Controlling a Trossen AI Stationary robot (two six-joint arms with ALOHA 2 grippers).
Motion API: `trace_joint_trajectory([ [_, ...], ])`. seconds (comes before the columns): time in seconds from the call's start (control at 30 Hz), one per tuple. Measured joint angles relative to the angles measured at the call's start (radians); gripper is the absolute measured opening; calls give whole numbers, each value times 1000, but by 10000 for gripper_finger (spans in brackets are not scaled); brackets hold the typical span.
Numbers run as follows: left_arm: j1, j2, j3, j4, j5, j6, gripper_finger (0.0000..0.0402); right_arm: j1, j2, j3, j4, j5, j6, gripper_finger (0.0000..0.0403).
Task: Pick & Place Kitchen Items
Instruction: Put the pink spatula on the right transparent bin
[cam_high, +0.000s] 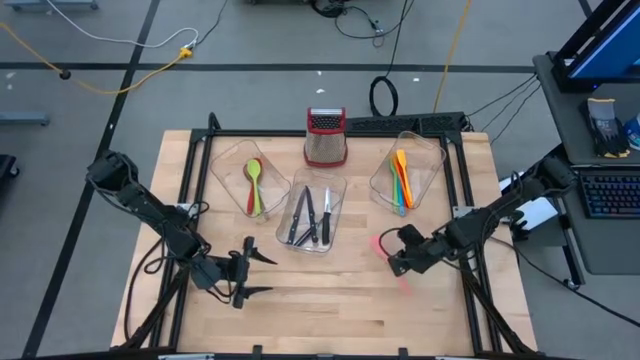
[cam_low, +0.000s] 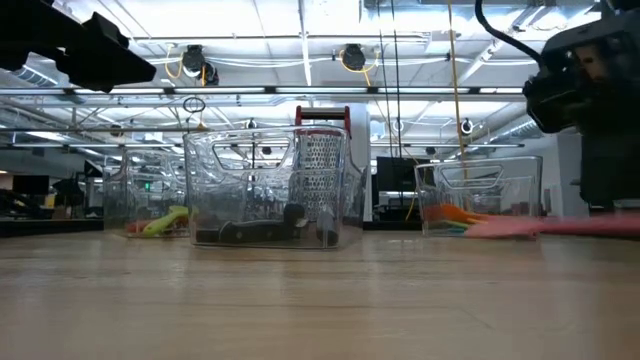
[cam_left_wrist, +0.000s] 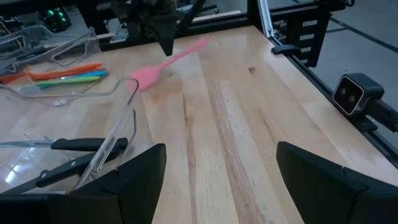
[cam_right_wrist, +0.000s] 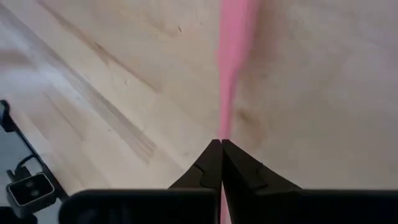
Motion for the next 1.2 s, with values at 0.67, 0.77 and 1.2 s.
trace_joint_trajectory([
  [0.67,0,0,0,2,1,-2,308,-25,-1,-50,23,62,-58,45],
  [0.77,0,0,0,2,1,-2,308,-50,-2,-50,54,63,-110,85],
  [1.2,0,0,0,22,1,0,308,-146,120,-31,197,2,-431,135],
])
